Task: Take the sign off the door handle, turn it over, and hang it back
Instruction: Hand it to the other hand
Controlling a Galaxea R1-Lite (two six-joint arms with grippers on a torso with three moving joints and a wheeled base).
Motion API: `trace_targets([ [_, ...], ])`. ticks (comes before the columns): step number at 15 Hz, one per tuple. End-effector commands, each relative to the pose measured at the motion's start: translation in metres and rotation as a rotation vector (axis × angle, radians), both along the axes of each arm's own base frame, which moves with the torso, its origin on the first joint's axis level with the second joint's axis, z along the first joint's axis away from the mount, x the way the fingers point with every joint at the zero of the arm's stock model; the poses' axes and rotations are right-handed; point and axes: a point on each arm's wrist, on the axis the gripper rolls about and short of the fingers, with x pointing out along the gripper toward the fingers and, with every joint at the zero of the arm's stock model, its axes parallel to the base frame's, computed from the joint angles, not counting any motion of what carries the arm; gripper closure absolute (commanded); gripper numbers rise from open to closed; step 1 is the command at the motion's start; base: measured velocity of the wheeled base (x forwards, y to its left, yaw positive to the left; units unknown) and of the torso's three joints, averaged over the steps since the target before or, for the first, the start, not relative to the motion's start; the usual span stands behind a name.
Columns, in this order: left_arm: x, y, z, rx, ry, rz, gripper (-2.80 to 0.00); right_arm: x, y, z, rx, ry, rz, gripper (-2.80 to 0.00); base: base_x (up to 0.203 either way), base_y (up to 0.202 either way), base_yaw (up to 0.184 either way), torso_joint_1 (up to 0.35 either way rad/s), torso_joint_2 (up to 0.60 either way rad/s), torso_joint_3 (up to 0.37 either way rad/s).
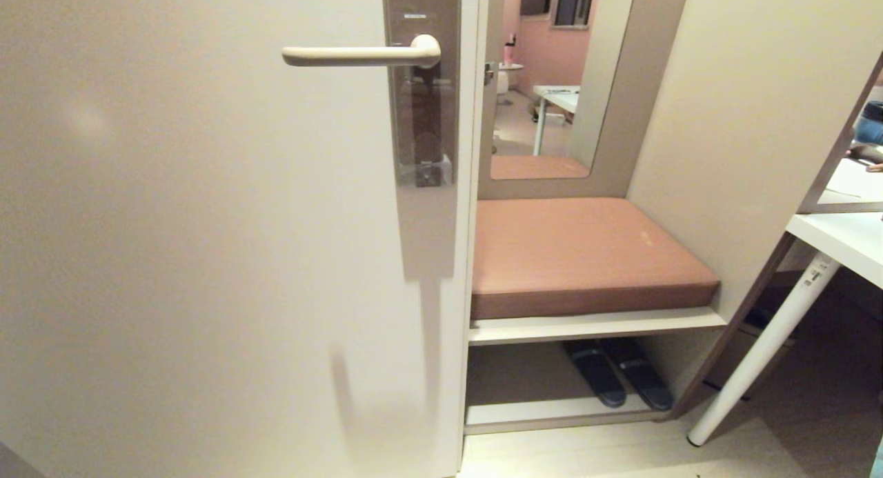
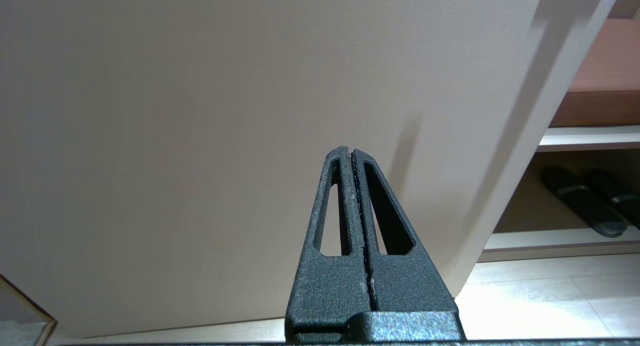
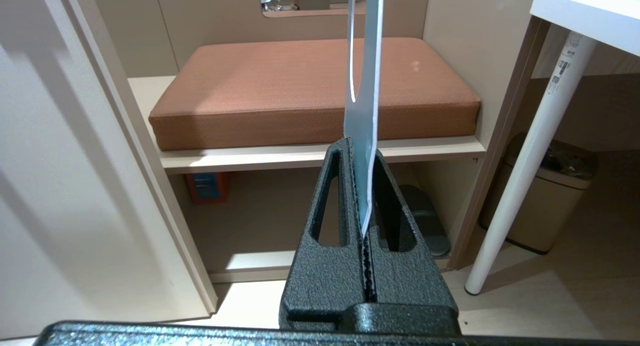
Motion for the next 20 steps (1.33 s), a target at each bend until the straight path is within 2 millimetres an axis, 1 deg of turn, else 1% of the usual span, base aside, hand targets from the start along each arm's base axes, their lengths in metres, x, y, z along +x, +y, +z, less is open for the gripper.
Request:
trace_targets([
  [1,0.0001,0.0000,0.0000,-0.001,0.001,-0.001,0.00,0.0001,0.0000,0.0001,0.000,0.001,0.000,0.00,0.000,0.000,0.000,0.000,0.00,0.000],
  [7,0.0001,0.0000,0.0002,0.001,-0.001,-0.002,0.00,0.0001,0.0000,0.0001,0.000,0.001,0.000,0.00,0.000,-0.015,-0.002,0.001,0.00,0.000],
  [13,0.0001,0.0000,0.0000,0.001,0.001,-0.001,0.00,0.0001,0.0000,0.0001,0.000,0.001,0.000,0.00,0.000,-0.165,-0.001,0.005,0.00,0.005],
  [20,0.0001,0.0000,0.0000,0.006,0.001,-0.003,0.00,0.0001,0.0000,0.0001,0.000,0.001,0.000,0.00,0.000,-0.008,0.000,0.001,0.00,0.001],
])
